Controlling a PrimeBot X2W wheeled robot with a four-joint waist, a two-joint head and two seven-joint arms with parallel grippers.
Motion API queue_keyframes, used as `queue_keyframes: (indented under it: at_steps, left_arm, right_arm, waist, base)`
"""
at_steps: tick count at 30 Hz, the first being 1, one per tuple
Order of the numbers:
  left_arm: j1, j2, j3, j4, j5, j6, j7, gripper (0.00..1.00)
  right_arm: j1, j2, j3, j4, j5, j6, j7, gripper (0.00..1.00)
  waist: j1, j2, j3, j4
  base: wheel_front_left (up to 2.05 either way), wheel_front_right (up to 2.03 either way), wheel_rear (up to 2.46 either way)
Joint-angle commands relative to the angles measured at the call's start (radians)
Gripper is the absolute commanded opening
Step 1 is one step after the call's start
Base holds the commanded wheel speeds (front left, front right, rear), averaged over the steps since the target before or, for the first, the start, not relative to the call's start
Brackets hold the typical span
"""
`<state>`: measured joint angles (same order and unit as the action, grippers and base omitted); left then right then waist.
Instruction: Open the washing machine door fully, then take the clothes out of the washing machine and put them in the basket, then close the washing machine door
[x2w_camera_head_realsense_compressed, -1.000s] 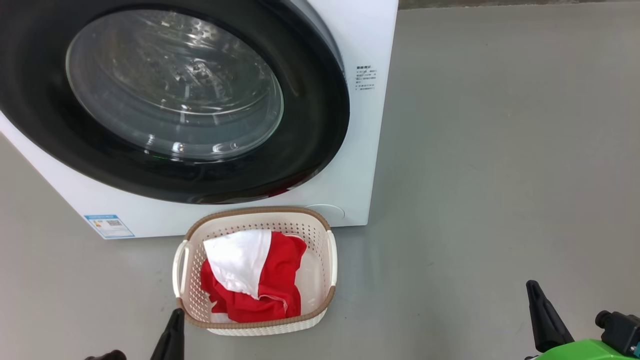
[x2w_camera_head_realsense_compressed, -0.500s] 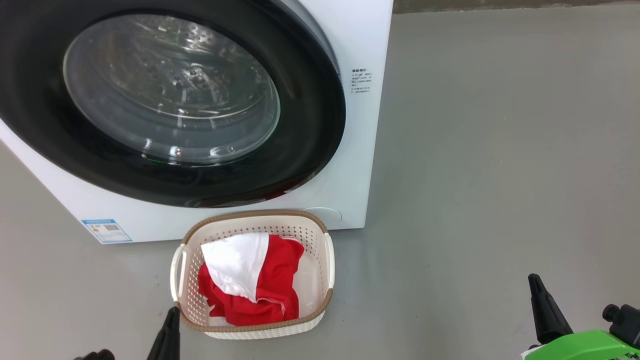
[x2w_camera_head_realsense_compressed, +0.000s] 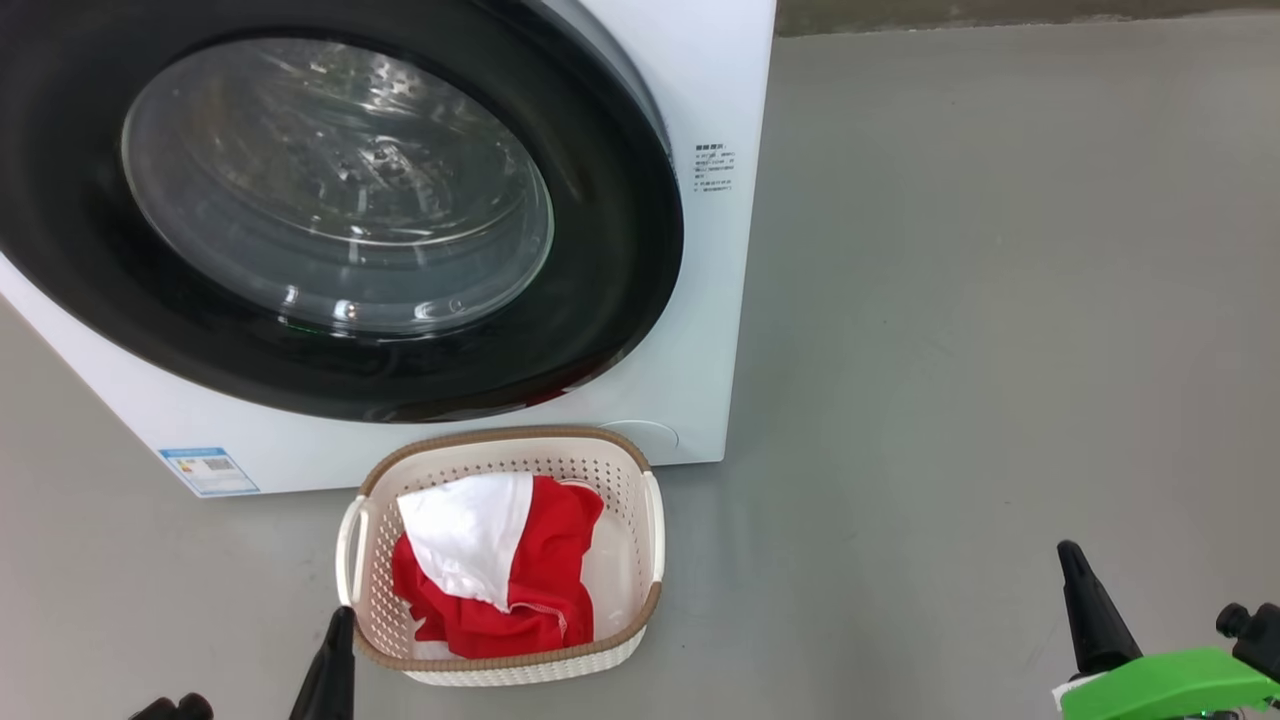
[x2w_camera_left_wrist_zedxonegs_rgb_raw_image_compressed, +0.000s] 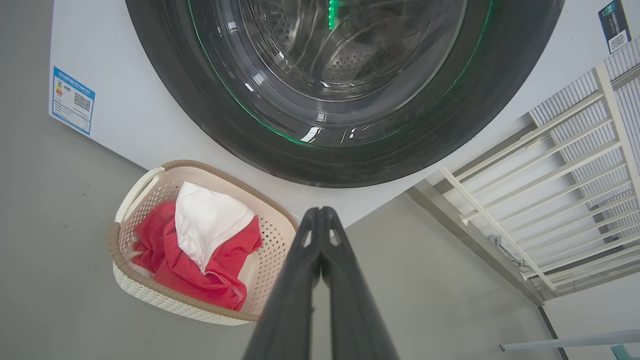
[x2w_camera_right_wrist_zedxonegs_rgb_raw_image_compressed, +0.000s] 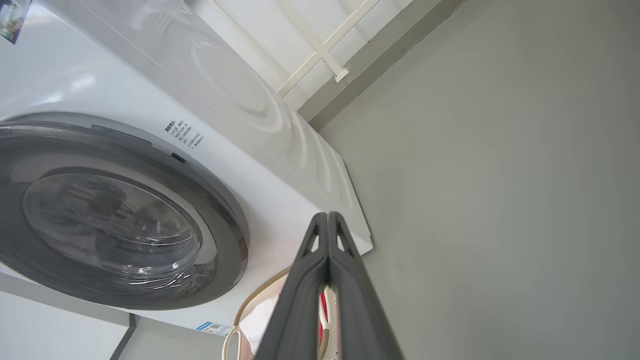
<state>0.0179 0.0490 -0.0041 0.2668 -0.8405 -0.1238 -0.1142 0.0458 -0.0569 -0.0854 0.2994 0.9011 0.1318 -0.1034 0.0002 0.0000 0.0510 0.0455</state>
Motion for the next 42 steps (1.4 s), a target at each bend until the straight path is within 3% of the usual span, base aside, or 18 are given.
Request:
queue_keyframes:
  at_steps: [1,42]
  left_arm:
    - [-0.040,0.018,0.021,-0.022,-0.024,-0.003,0.005,0.00]
    - [-0.089,0.022,0.059,-0.023,-0.480,-0.005,0.122,0.00]
  right_arm:
    - [-0.049,-0.010,0.001,-0.030,0.027,-0.001,0.008,0.00]
    - [-0.111,-0.003,-0.013,-0.045,0.433,-0.001,0.129,0.00]
  waist:
    - [-0.0001,0.0000,-0.001,-0.001]
    - [-0.0001,0.0000,-0.029,-0.027]
  base:
    - [0.00,0.00,0.00]
    - [0.00,0.00,0.00]
